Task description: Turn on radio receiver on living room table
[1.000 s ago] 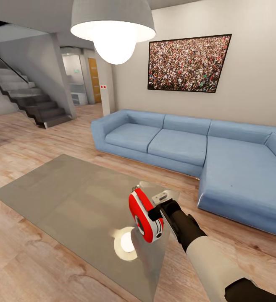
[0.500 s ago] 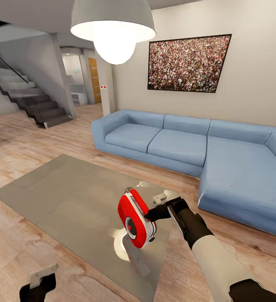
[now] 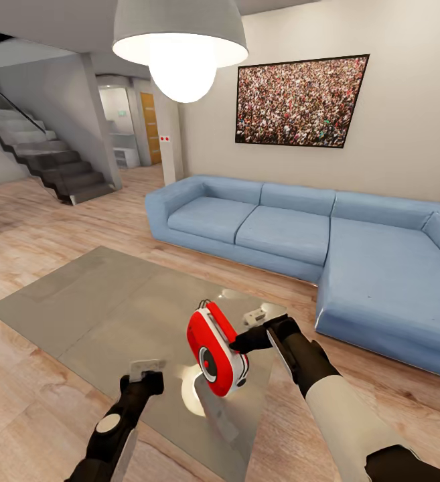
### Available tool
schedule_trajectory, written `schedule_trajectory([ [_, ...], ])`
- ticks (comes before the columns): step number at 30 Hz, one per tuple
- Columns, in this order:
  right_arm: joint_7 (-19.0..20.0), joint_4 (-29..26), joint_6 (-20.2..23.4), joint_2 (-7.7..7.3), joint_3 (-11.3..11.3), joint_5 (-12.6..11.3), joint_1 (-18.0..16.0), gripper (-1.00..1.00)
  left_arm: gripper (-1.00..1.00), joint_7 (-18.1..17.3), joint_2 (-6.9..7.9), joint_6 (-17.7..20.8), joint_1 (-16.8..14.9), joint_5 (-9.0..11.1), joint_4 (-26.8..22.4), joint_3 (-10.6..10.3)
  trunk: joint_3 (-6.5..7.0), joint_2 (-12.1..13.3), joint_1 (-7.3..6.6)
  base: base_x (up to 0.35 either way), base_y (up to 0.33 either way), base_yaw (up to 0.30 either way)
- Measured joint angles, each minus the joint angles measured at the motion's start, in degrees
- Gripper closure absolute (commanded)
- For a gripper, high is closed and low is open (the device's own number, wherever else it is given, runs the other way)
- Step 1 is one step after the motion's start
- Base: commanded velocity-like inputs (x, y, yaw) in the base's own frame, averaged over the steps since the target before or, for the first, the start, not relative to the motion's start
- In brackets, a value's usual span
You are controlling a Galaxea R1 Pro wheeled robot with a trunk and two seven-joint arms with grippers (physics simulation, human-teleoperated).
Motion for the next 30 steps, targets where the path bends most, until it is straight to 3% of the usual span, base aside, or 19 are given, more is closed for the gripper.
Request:
schedule_trajectory([
  [3, 0.41, 0.02, 0.00, 0.00, 0.04, 0.01, 0.02, 1.00, 1.00, -2.85, -2.25, 0.01, -2.22, -0.04, 1.79, -0.42, 0.00, 0.00, 0.00, 0.000, 0.000, 0.000],
  [4, 3.44, 0.10, -0.29, -0.02, 0.05, 1.27, 0.01, 1.00, 1.00, -4.04, -3.74, 0.00, -2.88, -0.57, 2.67, -1.64, 0.00, 0.00, 0.00, 0.000, 0.000, 0.000],
  [6, 8.74, 0.07, 0.69, 0.03, 0.31, -1.11, 0.04, 1.00, 1.00, -4.57, -4.62, -0.01, -3.24, -2.49, 3.30, -2.94, -0.01, 0.00, 0.00, 0.000, 0.000, 0.000],
  [9, 12.81, 0.12, -0.06, -0.01, 0.62, 2.21, 0.03, 1.00, 1.00, -4.91, -4.72, -0.01, -3.42, -5.56, 4.79, -3.63, -0.01, 0.00, 0.00, 0.000, 0.000, 0.000],
  [15, 14.56, 0.04, -0.06, 0.00, 0.67, 2.37, 0.04, 1.00, 1.00, -5.03, -4.72, -0.36, -3.46, -7.06, 8.12, -3.89, 0.00, 0.00, 0.00, 0.000, 0.000, 0.000],
  [17, 14.68, 0.03, -0.07, 0.00, 0.65, 2.36, 0.02, 1.00, 1.00, -4.97, -4.72, -0.42, -3.46, -8.83, 8.74, -3.86, 0.00, 0.00, 0.00, 0.000, 0.000, 0.000],
  [21, 15.62, -0.01, -0.07, -0.06, 0.55, 2.37, 0.02, 1.00, 1.00, -4.88, -4.44, -0.64, -3.47, -15.09, 9.72, -3.57, -0.01, 0.00, 0.00, 0.000, 0.000, 0.000],
  [23, 16.91, -0.04, 0.00, -0.11, 0.52, 2.24, 0.02, 1.00, 1.00, -4.85, -4.20, -0.74, -3.47, -16.76, 10.51, -3.51, -0.01, 0.00, 0.00, 0.000, 0.000, 0.000],
  [30, 20.79, -0.03, -0.51, -0.44, 0.51, 3.31, 0.01, 1.00, 1.00, -4.92, -4.28, -0.92, -3.48, -17.82, 11.90, -3.52, -0.01, 0.00, 0.00, 0.000, 0.000, 0.000],
])
